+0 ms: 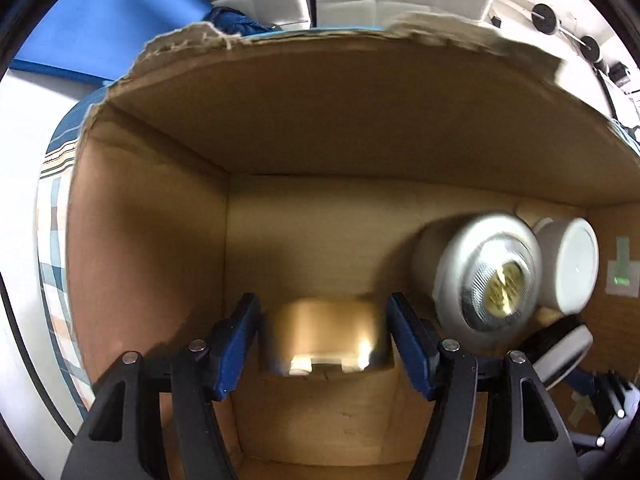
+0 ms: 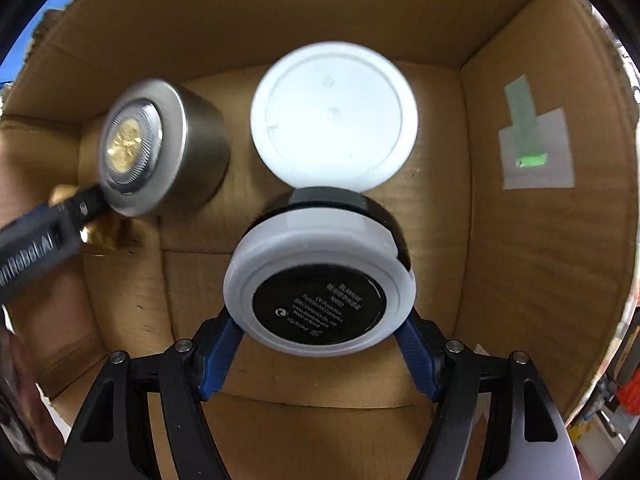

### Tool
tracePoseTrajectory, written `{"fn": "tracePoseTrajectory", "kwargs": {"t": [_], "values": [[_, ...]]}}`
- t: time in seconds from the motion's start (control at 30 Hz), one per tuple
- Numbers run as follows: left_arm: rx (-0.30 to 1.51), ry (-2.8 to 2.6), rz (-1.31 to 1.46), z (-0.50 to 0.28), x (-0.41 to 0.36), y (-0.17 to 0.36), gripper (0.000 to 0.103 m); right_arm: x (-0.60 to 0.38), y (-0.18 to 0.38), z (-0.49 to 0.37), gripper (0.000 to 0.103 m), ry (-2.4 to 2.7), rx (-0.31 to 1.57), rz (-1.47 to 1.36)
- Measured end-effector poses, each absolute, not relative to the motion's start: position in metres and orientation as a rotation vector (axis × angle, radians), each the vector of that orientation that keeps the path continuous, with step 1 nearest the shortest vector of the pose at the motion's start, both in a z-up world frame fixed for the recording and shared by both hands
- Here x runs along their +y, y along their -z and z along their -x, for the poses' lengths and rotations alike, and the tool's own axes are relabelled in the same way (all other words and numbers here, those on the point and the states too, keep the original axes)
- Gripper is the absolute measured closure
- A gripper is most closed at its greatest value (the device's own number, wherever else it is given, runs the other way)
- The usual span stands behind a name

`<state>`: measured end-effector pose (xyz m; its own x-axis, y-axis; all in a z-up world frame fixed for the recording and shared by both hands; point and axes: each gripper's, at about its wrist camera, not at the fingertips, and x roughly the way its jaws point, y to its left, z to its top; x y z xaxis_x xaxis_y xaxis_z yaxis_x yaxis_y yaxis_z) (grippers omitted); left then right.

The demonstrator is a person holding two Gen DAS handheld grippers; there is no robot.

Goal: Organize rigid objects
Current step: 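Carry the gold tin and black-and-white jar into the box with both tools, then open both tools to release the items in the box and withdraw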

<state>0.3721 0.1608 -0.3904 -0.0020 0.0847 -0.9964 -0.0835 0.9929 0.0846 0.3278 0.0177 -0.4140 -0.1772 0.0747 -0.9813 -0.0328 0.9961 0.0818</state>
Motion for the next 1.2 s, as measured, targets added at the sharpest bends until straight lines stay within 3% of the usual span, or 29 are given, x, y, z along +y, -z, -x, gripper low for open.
{"fn": "tracePoseTrajectory", "kwargs": {"t": [0.4, 0.57, 0.6, 0.63, 0.9, 1.2], "values": [[1.668, -0.109, 0.066, -0.380, 0.163, 0.396, 0.039, 0.016, 0.421, -0.350, 0.028, -0.089, 1.811, -0.053], [1.630, -0.094, 0.076, -0.373, 0.159, 0.365, 0.024, 0.015, 0.410, -0.353, 0.021, -0.100, 1.798, -0.060], [1.621, -0.099, 0.070, -0.372, 0.158, 0.360, 0.011, 0.015, 0.407, -0.353, 0.020, -0.102, 1.795, -0.059], [1.606, -0.099, 0.071, -0.371, 0.157, 0.353, 0.004, 0.016, 0.403, -0.351, 0.019, -0.107, 1.789, -0.058], [1.514, -0.110, 0.078, -0.338, 0.156, 0.303, 0.004, 0.025, 0.369, -0.335, 0.001, -0.155, 1.725, -0.042], [1.451, -0.095, 0.108, -0.289, 0.157, 0.276, 0.004, 0.024, 0.330, -0.313, 0.001, -0.169, 1.637, -0.020]]}}
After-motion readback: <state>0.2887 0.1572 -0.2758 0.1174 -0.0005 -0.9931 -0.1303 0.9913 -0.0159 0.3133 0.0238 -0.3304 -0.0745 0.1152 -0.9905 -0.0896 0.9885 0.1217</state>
